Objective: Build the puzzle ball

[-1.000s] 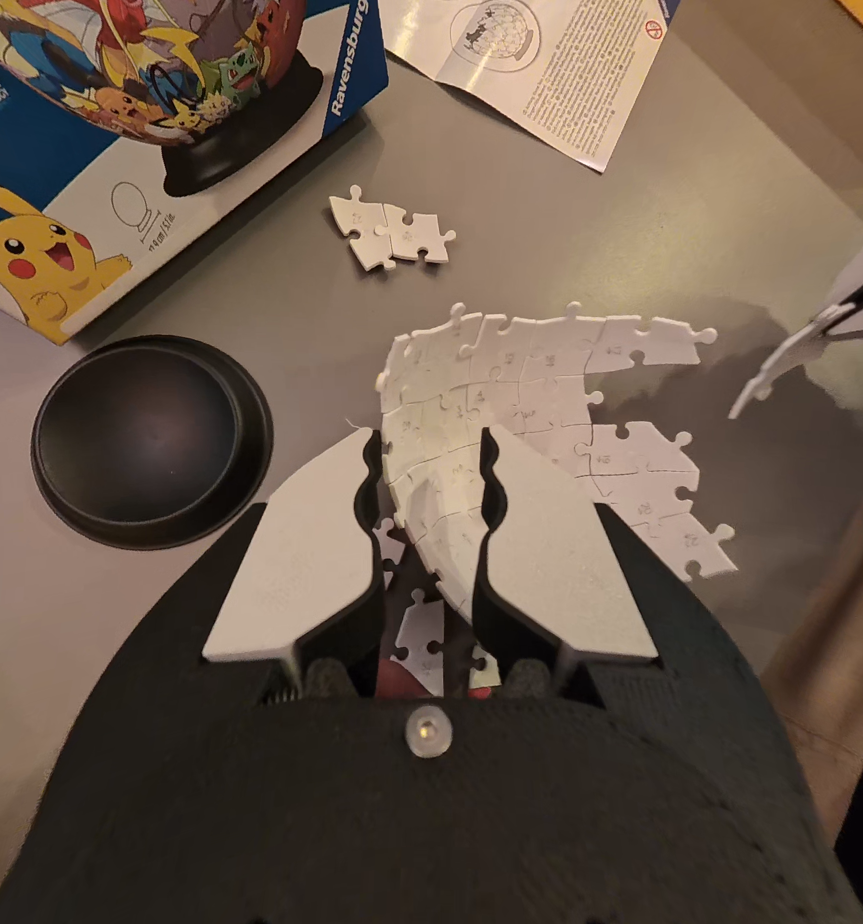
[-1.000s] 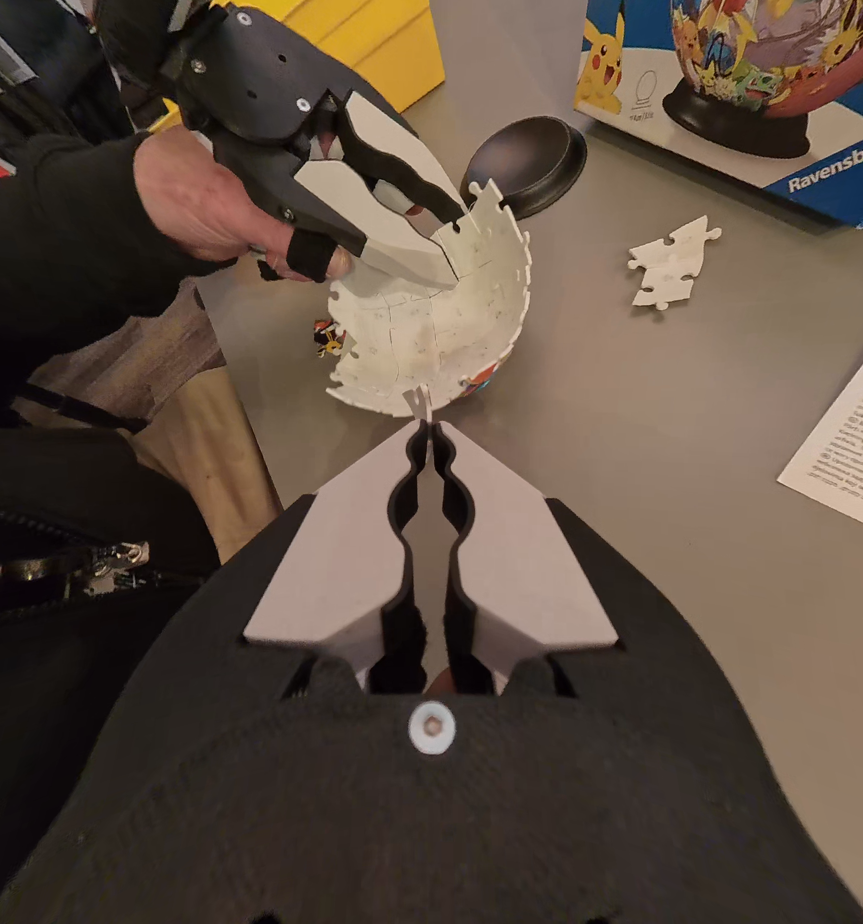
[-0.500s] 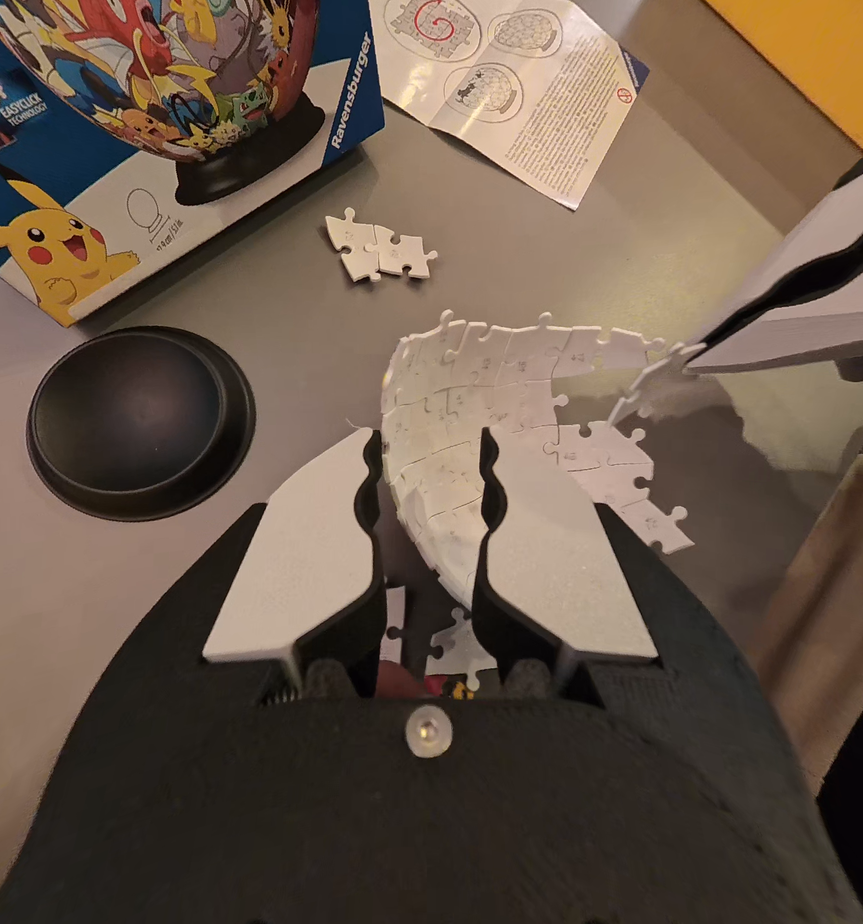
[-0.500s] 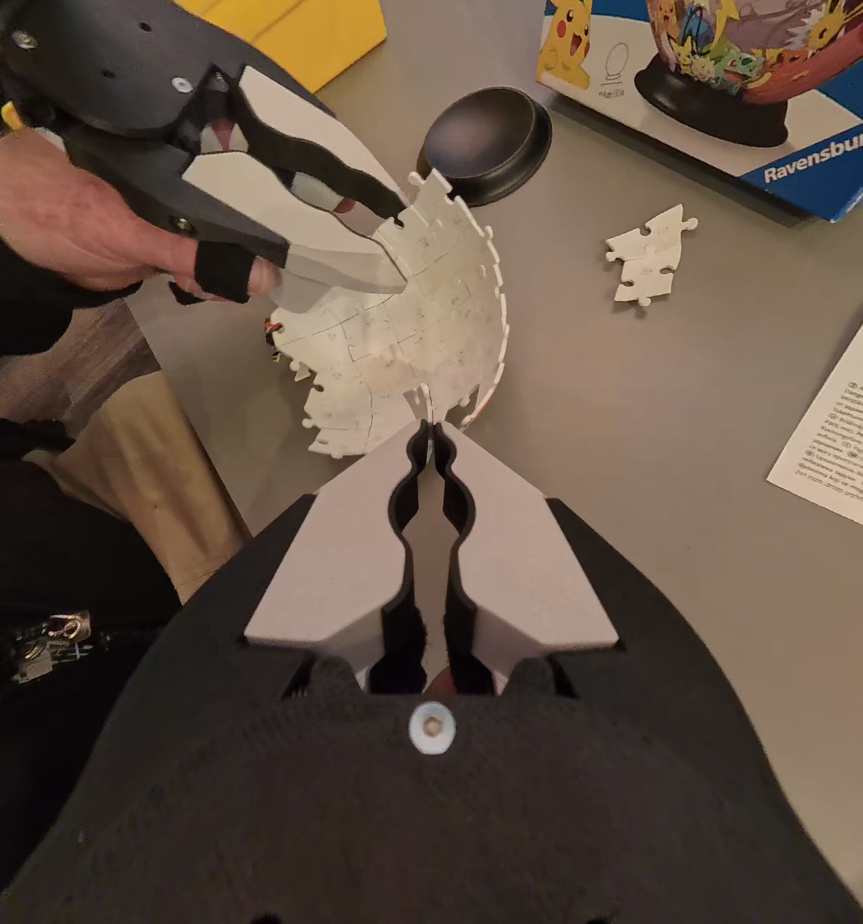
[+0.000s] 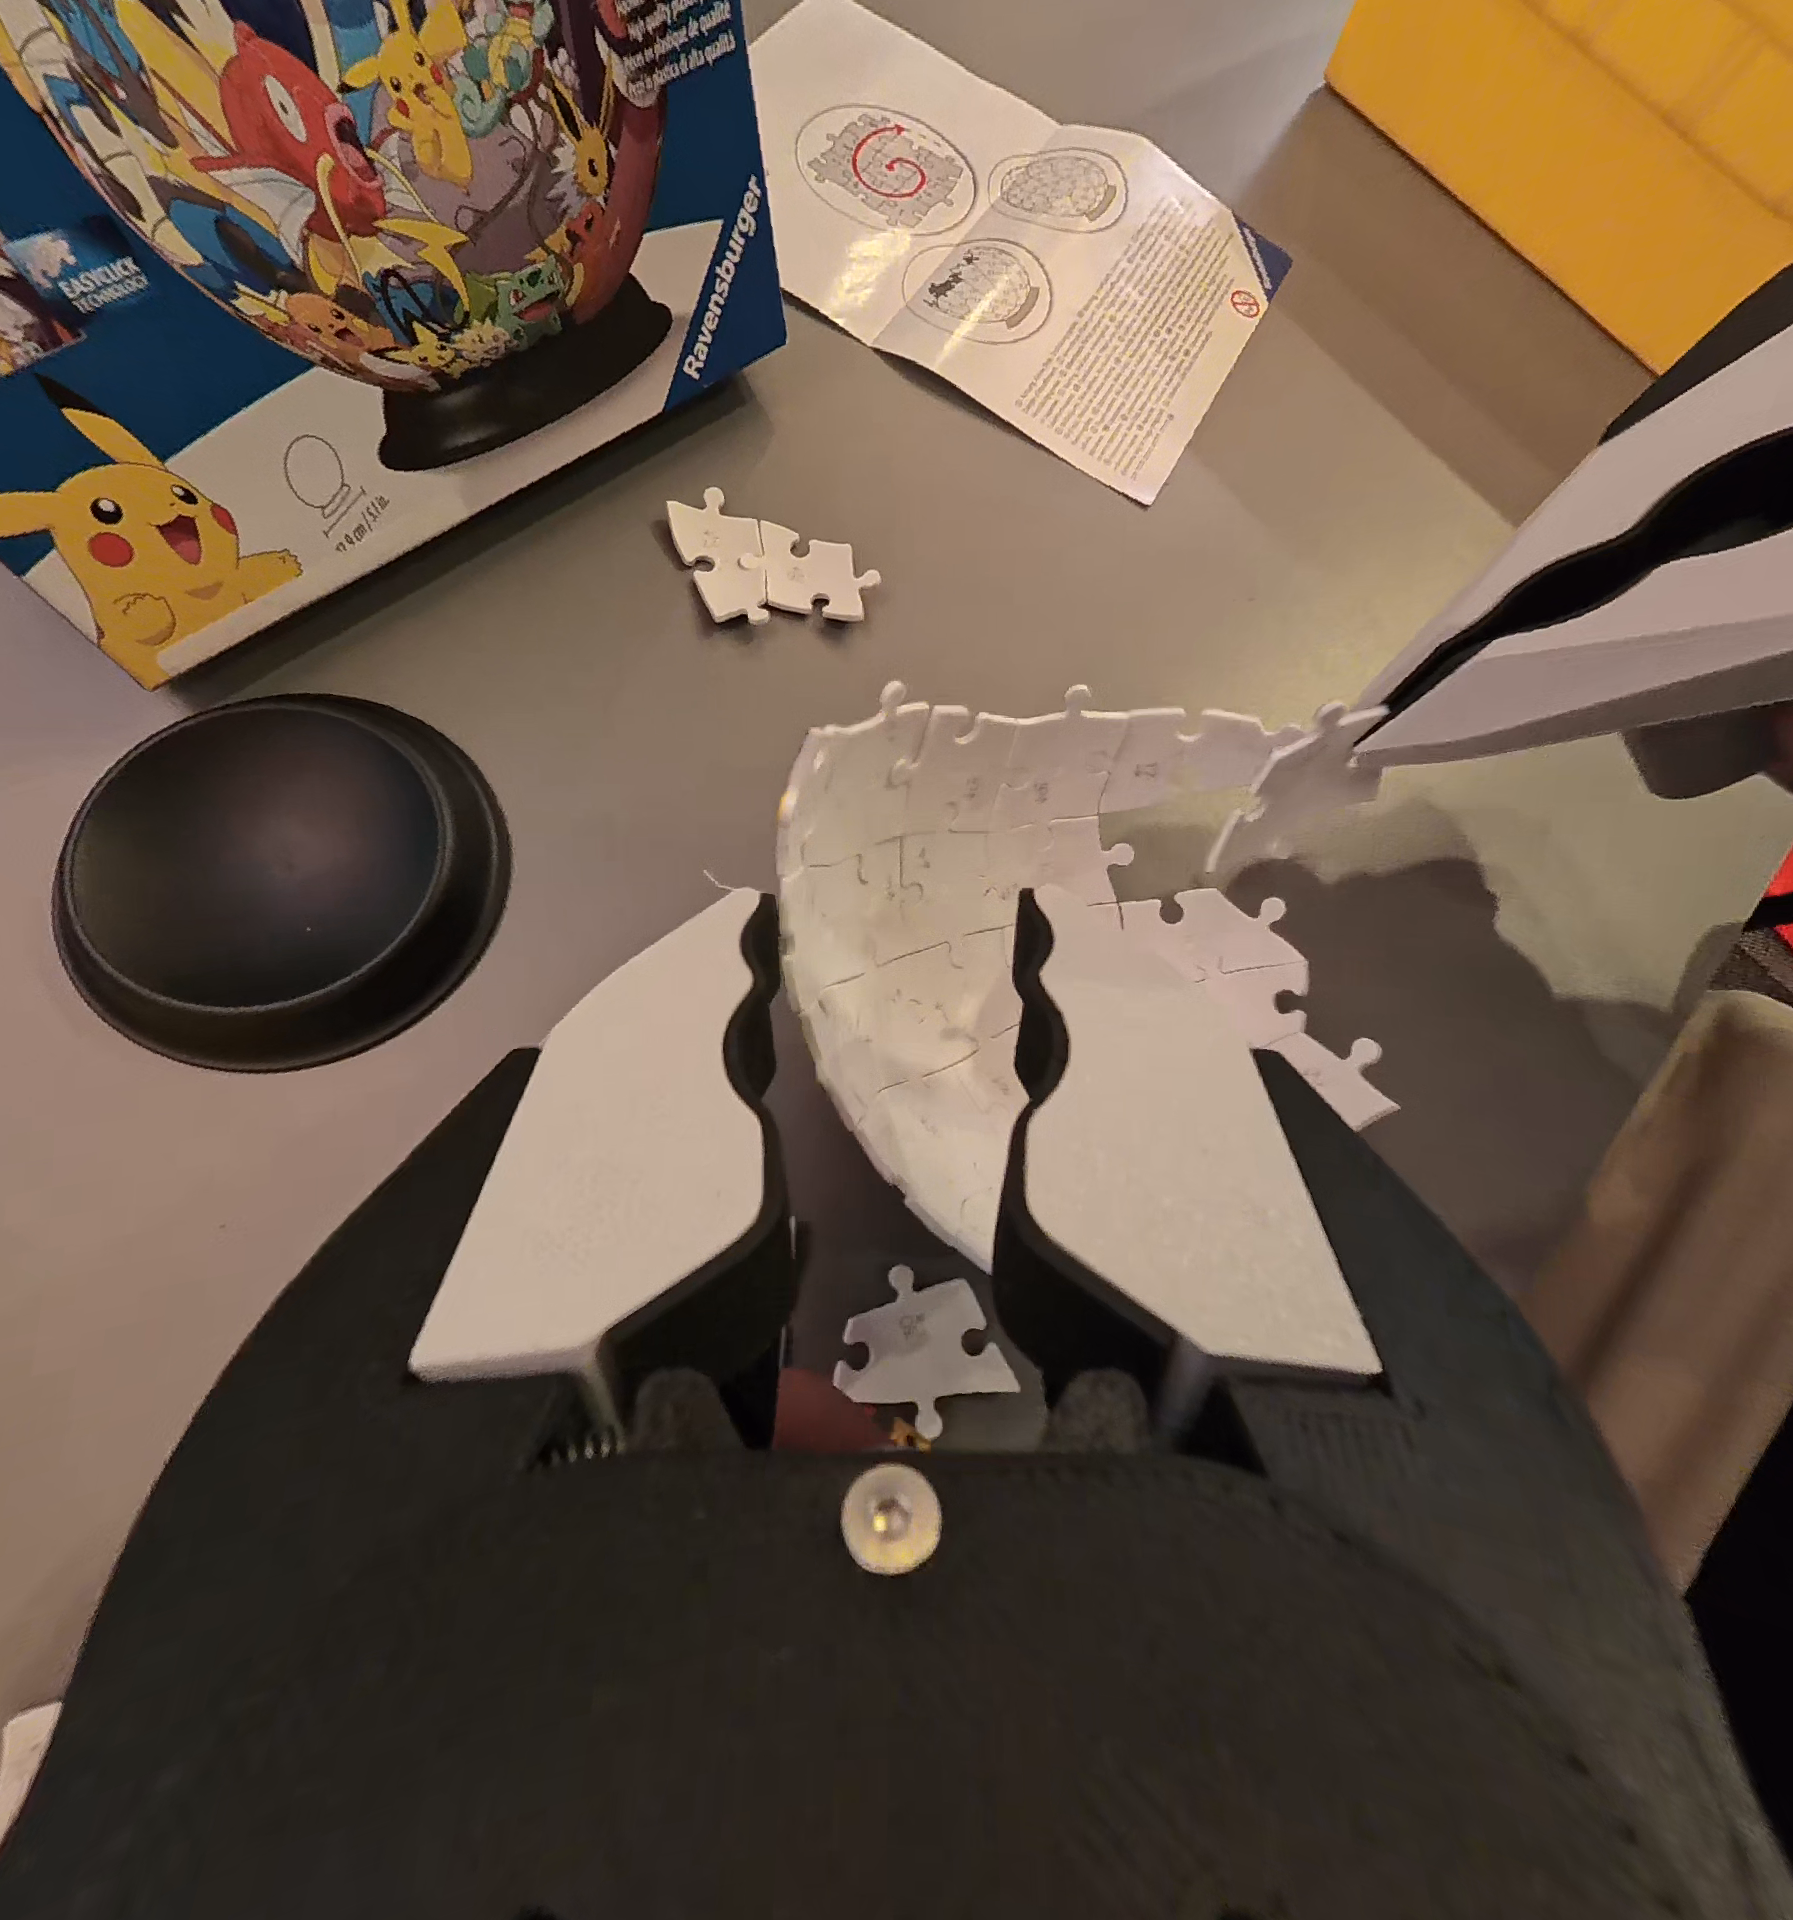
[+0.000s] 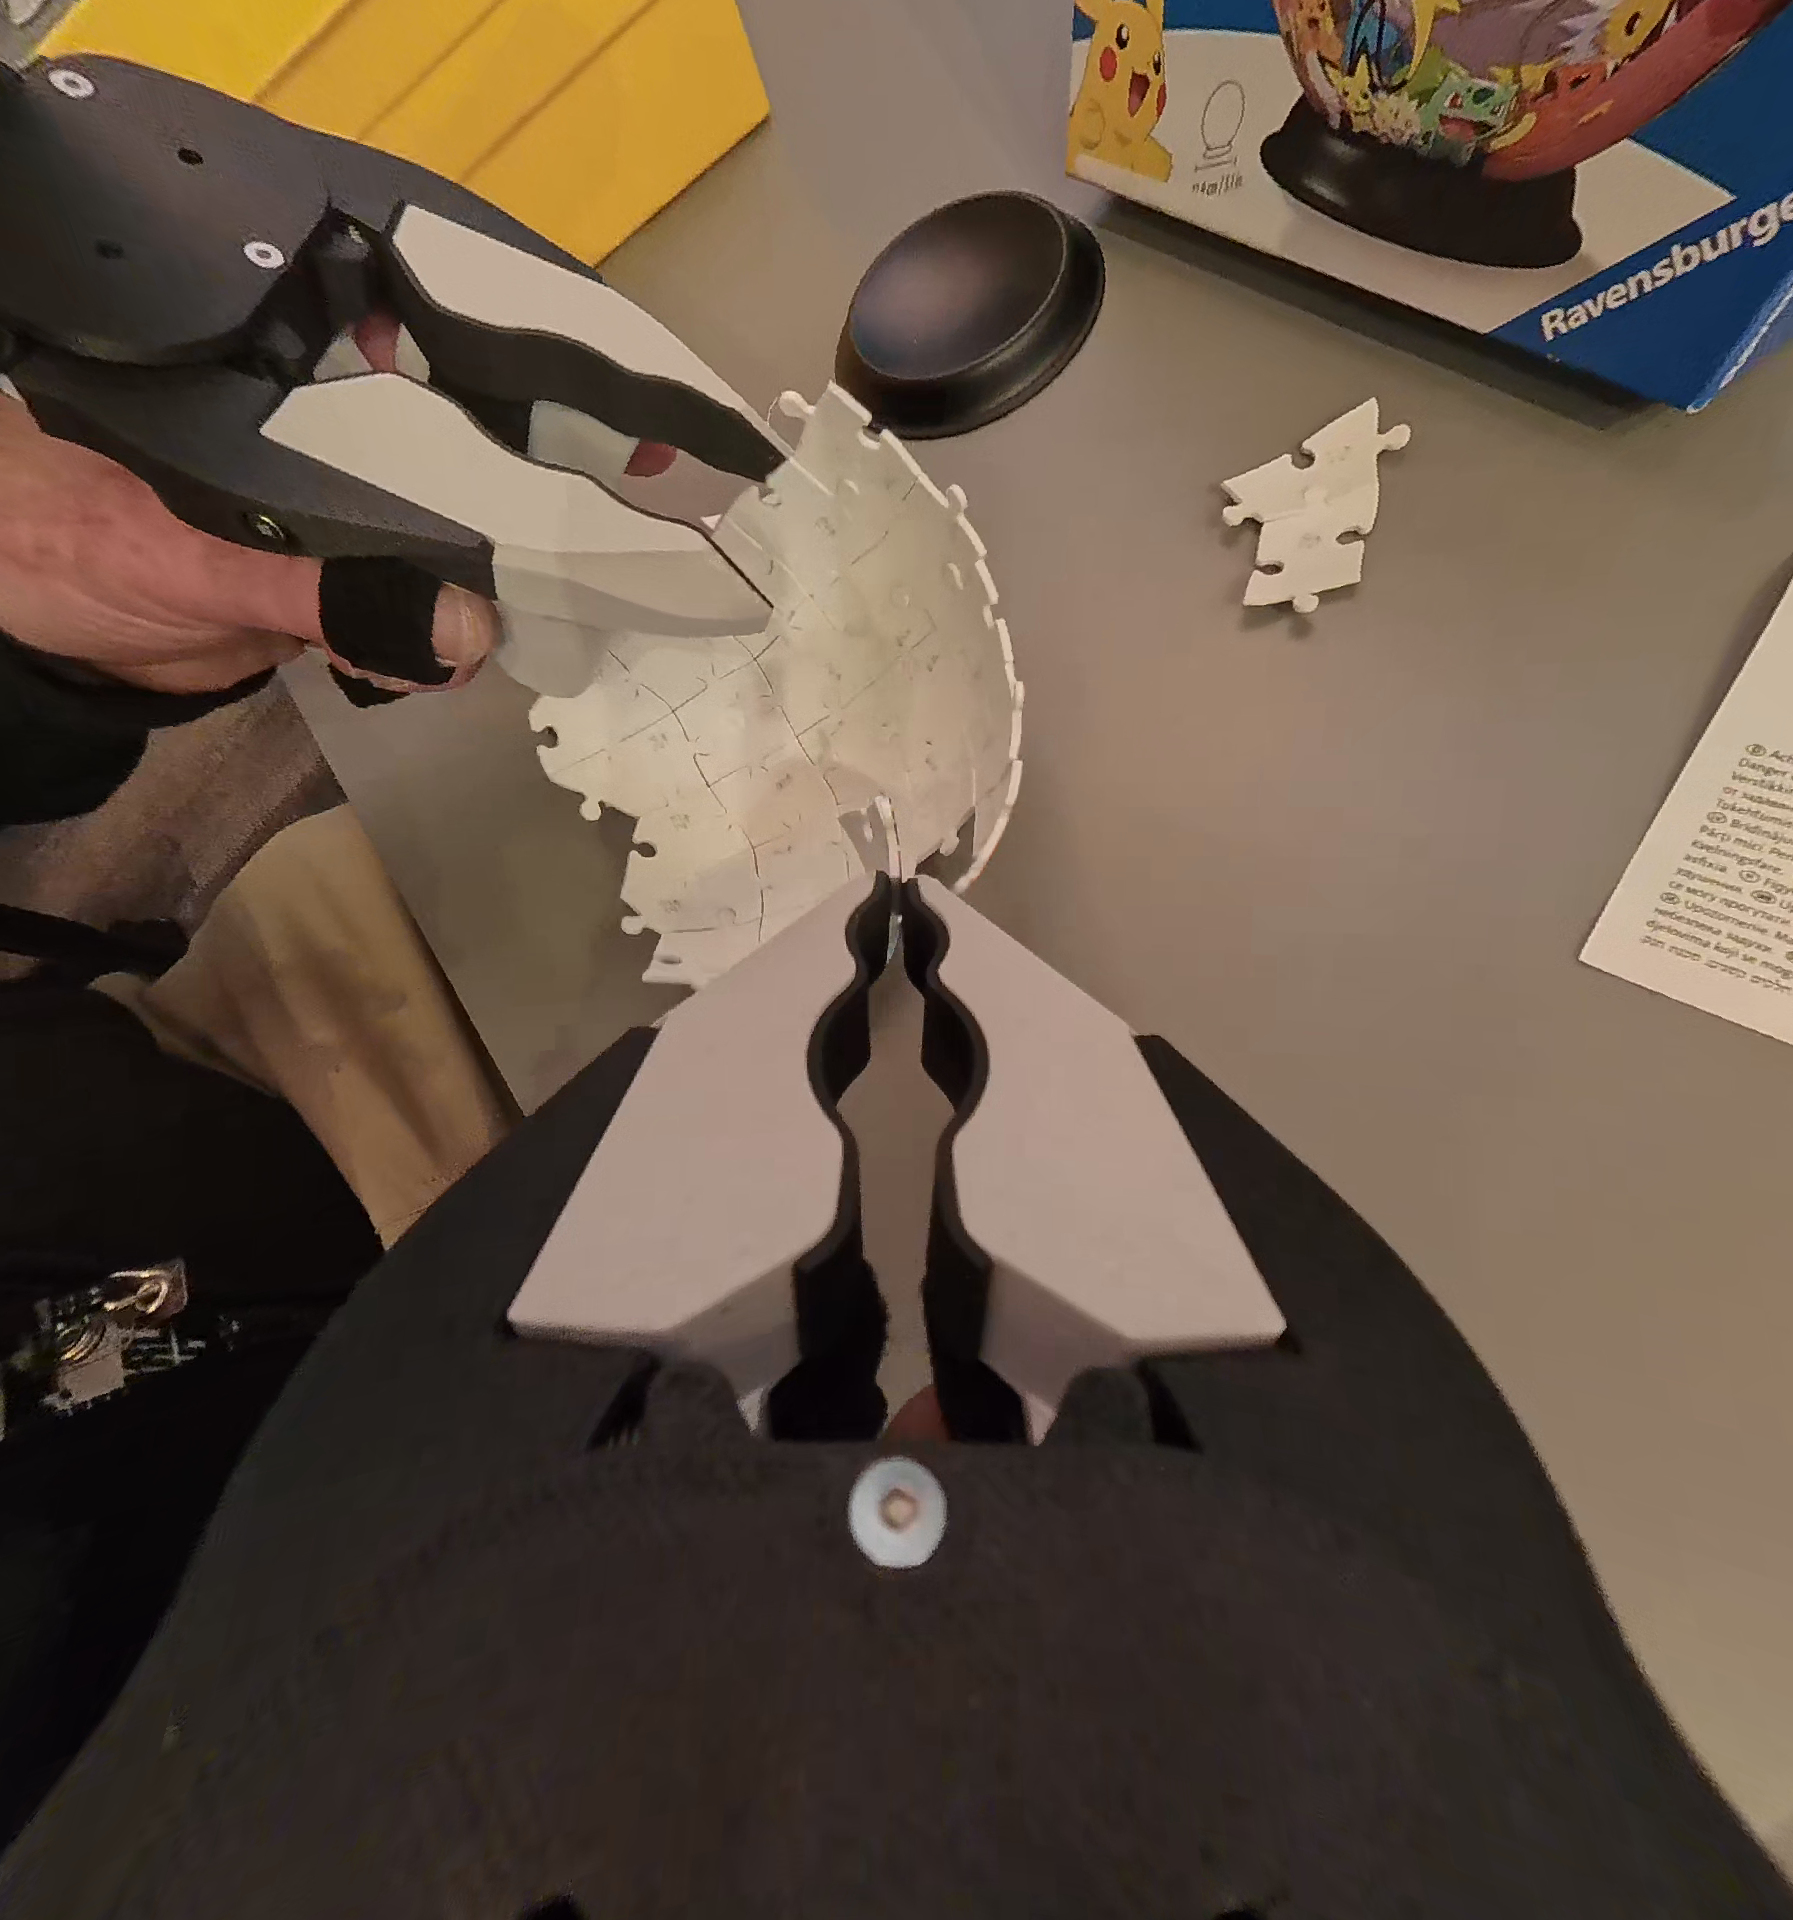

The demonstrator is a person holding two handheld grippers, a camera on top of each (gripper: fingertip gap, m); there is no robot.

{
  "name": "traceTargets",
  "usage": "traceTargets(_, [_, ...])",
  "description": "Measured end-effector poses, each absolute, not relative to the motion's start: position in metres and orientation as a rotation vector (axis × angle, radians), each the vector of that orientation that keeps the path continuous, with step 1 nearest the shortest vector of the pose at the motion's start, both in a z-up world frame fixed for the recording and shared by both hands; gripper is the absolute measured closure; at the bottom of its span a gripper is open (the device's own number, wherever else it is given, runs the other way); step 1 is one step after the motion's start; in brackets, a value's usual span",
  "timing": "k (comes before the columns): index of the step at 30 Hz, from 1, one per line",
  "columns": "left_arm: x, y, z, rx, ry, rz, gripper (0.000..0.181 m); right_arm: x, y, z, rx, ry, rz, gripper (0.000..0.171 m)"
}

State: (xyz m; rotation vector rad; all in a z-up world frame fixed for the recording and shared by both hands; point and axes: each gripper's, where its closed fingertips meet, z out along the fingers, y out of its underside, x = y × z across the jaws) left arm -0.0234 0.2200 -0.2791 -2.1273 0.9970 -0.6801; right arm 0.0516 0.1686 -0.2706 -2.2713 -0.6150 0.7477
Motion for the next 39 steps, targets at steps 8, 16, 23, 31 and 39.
traceTargets(8, [-0.035, 0.233, -0.257, -2.034, 1.001, -0.612, 0.132, 0.049, 0.168, -0.243, -2.17, -0.773, 0.732, 0.171])
traceTargets(16, [0.003, 0.193, -0.206, -1.73, 1.291, -0.725, 0.144, 0.023, 0.166, -0.221, -2.097, -1.115, 0.586, 0.171])
traceTargets(23, [0.011, 0.171, -0.216, -1.696, 1.513, -0.679, 0.174, 0.008, 0.169, -0.209, -2.038, -1.338, 0.417, 0.171])
traceTargets(31, [0.0, 0.193, -0.184, -1.748, 1.108, -1.092, 0.179, 0.013, 0.193, -0.173, -1.93, -1.017, 0.585, 0.161])
traceTargets(39, [0.003, 0.188, -0.156, -1.612, 0.848, -1.56, 0.179, 0.0, 0.187, -0.16, -1.811, -0.67, 1.135, 0.159])
